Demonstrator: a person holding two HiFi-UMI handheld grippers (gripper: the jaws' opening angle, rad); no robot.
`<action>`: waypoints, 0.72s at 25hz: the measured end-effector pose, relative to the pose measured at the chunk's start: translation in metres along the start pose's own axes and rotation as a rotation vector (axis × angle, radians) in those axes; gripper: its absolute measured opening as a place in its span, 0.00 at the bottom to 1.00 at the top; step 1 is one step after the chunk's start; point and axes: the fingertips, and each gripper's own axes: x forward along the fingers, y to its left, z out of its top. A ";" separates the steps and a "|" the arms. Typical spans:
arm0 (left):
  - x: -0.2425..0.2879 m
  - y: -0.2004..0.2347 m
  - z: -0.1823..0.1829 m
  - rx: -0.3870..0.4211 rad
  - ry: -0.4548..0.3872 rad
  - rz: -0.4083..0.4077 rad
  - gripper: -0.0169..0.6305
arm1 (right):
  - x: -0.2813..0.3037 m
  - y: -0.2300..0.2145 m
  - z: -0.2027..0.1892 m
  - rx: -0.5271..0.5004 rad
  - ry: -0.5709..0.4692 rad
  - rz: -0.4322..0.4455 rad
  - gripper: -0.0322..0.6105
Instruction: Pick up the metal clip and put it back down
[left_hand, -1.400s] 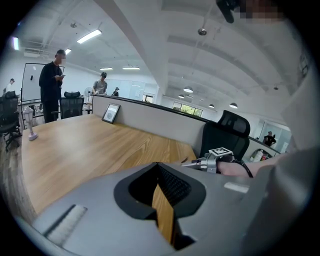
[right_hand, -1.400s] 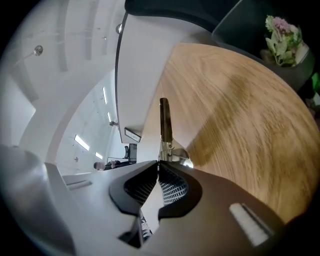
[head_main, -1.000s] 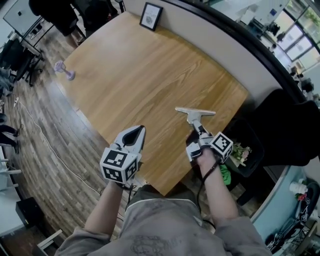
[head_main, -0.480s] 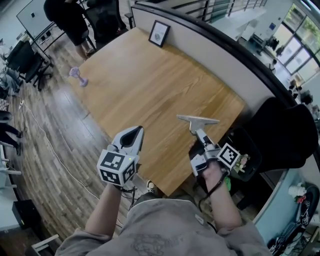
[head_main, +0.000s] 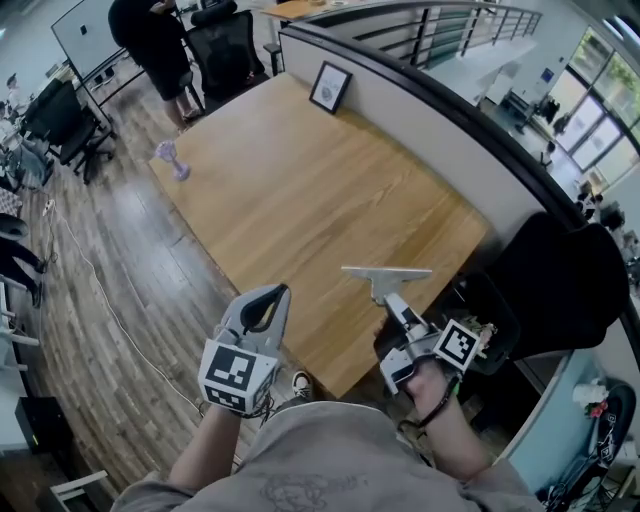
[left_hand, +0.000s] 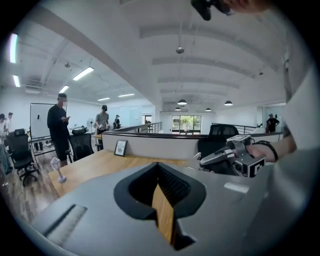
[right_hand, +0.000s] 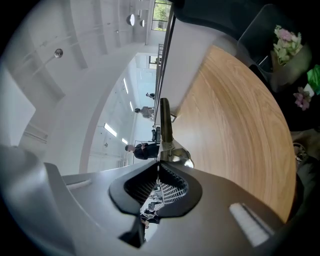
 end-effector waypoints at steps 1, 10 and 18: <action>-0.005 -0.005 0.002 0.012 -0.005 -0.013 0.03 | -0.003 0.002 -0.004 -0.002 0.009 -0.002 0.08; -0.015 -0.025 -0.002 0.017 -0.005 -0.045 0.03 | -0.018 -0.006 -0.024 0.000 0.066 -0.041 0.08; -0.023 -0.019 -0.007 0.006 0.000 -0.015 0.03 | 0.002 -0.008 -0.047 0.110 0.130 -0.024 0.08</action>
